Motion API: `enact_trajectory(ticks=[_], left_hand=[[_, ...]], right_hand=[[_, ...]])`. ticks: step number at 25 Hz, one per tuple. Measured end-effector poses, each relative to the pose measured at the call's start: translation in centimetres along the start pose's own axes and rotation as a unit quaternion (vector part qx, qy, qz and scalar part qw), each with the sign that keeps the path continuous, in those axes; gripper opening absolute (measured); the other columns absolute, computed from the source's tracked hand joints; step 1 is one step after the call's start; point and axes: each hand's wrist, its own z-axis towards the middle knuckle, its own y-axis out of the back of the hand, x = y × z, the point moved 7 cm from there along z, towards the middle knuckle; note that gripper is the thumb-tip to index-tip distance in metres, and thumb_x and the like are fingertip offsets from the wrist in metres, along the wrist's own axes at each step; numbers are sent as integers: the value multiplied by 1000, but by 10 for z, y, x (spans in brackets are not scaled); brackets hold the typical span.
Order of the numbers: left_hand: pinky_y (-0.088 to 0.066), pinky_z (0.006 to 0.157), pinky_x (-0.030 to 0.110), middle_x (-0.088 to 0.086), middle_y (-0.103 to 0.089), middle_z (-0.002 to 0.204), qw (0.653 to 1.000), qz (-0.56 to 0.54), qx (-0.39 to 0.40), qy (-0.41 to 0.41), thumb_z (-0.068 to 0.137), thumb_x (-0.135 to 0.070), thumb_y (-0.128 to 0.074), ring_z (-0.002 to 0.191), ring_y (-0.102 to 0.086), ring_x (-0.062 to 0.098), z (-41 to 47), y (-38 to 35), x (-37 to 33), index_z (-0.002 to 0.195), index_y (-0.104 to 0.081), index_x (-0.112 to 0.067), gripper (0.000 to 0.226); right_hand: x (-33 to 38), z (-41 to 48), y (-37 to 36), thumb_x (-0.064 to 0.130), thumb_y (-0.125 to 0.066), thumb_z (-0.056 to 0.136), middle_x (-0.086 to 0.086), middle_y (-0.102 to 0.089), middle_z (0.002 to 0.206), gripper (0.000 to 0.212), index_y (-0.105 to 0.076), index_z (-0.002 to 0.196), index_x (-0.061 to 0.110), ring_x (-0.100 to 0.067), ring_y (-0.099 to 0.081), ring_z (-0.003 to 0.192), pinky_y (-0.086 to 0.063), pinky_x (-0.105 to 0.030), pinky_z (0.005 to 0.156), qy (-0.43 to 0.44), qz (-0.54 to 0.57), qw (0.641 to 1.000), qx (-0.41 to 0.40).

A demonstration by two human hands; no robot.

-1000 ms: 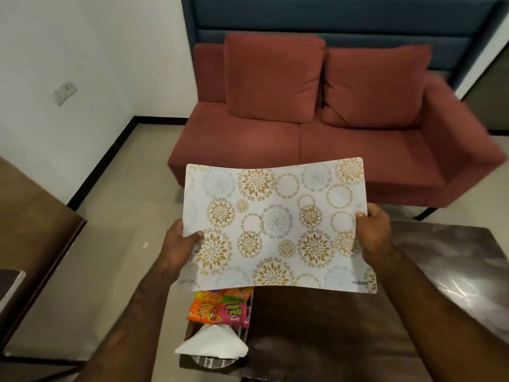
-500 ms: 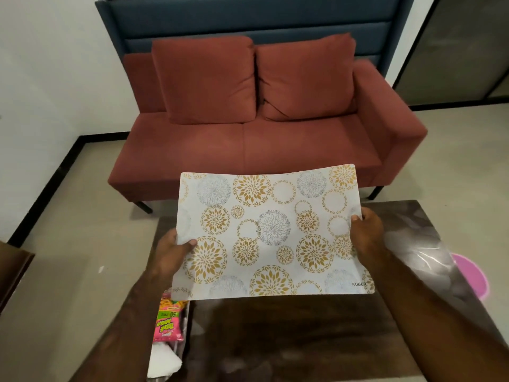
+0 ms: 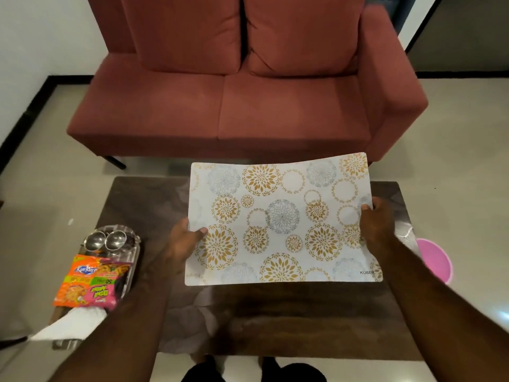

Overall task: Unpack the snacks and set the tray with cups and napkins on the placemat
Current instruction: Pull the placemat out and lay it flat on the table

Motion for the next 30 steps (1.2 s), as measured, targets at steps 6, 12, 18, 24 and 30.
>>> enact_trajectory(ticks=[6, 12, 18, 24, 30], left_hand=[[-45, 55, 18, -7, -65, 97, 997, 63, -12, 31, 95, -18, -68, 71, -62, 2, 44, -53, 32, 109, -58, -18, 18], [-49, 47, 15, -14, -67, 90, 994, 79, 12, 74, 97, -16, -65, 65, -68, 2, 91, -107, 77, 115, -61, -17, 18], [-57, 67, 36, 4, -70, 118, 992, 80, 13, 98, 98, -11, -63, 94, -71, 23, 123, -144, 99, 130, -58, -10, 33], [-57, 91, 49, 14, -64, 131, 987, 124, -6, 97, 98, -4, -61, 111, -66, 34, 146, -166, 104, 134, -55, -4, 37], [-52, 97, 48, 17, -53, 141, 945, 318, 35, 60, 95, -10, -58, 123, -56, 38, 150, -174, 97, 142, -44, -5, 49]], right_hand=[[-66, 52, -29, 14, -44, 108, -13, -69, 128, 34, -61, 138, 6, -24, -70, 98, -52, -25, 61, -59, 7, 998, 20], [-130, 100, -55, 7, -43, 106, -16, -70, 125, 33, -63, 132, 1, -28, -70, 102, -57, -32, 78, -96, 13, 995, 14], [-166, 128, -70, 6, -43, 104, -6, -69, 113, 33, -65, 129, 6, -14, -65, 81, -45, -21, 56, -112, -1, 994, 3], [-186, 150, -88, 8, -43, 105, -11, -70, 129, 34, -63, 133, 8, -31, -71, 113, -60, -32, 73, -122, -20, 992, 14], [-195, 156, -92, 18, -56, 101, -8, -70, 131, 35, -60, 135, 12, -33, -70, 118, -60, -33, 75, -103, -69, 992, 24]])
